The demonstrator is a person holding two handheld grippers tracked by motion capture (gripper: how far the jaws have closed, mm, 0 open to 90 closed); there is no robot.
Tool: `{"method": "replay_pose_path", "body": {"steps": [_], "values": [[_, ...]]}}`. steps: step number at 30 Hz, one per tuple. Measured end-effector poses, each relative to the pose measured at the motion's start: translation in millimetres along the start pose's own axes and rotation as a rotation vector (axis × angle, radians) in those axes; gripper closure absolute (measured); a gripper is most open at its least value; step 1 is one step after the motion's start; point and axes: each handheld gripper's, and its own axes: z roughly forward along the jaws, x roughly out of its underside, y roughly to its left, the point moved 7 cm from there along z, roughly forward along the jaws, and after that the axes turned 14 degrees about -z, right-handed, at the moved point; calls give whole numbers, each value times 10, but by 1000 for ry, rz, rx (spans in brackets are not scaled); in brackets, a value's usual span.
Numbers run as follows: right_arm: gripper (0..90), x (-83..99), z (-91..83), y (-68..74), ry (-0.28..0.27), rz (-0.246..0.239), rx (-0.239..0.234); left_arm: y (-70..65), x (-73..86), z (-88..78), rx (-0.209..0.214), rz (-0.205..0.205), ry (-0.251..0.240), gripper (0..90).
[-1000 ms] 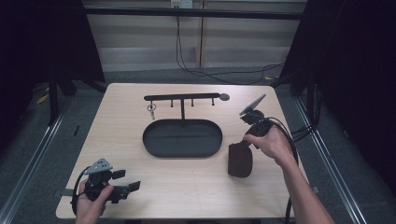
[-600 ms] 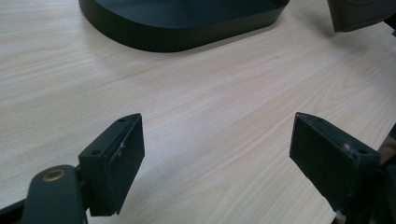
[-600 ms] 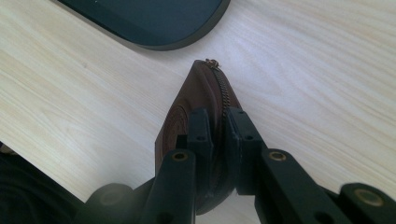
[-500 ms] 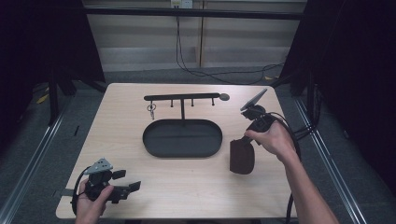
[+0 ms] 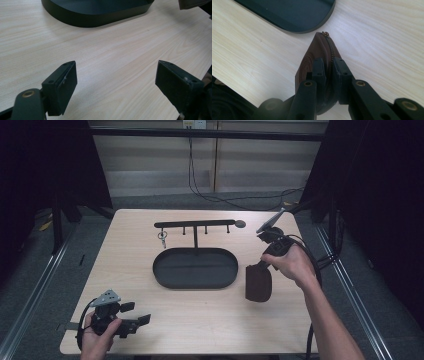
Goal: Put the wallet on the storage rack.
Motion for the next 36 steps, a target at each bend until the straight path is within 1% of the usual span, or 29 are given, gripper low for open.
{"method": "replay_pose_path", "body": {"steps": [1, 6, 12, 13, 14, 16, 17, 18, 19, 25, 26, 28, 29, 32, 33, 34, 36], "values": [[810, -19, -20, 1, -1, -1, 0, 1, 1, 1, -6, 4, 2, 175], [810, -88, -74, -7, -12, 2, 6, -1, 3, 3, -3, 5, 5, 175], [811, -203, -117, 22, -17, -13, 14, -1, 4, 2, 1, 3, 6, 175], [811, -243, -130, 26, -21, -9, 14, 0, 4, 3, 0, 4, 8, 175], [811, -264, -138, 19, -26, -16, 21, -1, 5, 4, 2, 4, 9, 175], [812, -308, -164, 20, -42, -17, 14, -1, 4, 4, 2, 4, 9, 175], [812, -321, -178, 20, -48, -10, 12, -1, 4, 2, 2, 4, 8, 175], [812, -321, -178, 20, -48, -10, 12, -1, 4, 2, 2, 4, 8, 175], [813, -355, -191, 4, -63, -10, 9, -1, 5, 1, 4, 3, 9, 175], [814, -414, -171, -35, -65, -1, 19, 5, -2, -10, 4, 4, 6, 175], [814, -438, -155, -51, -74, 3, 22, 12, -7, -19, 0, 2, 2, 175], [815, -449, -154, -56, -74, 7, 22, 15, -7, -19, 0, 1, 3, 175], [816, -478, -154, -73, -87, 10, 24, 16, -6, -16, 2, 1, 4, 175], [815, -504, -154, -72, -94, 16, 18, 11, -5, -17, 5, 1, 6, 175], [815, -540, -152, -56, -99, 6, 12, 10, -7, -18, 5, -1, 1, 175], [816, -556, -149, -54, -102, 2, 16, 11, -9, -23, 7, -1, 0, 175], [816, -573, -143, -44, -107, 3, 9, 11, -9, -24, 8, 0, 1, 175]]}}
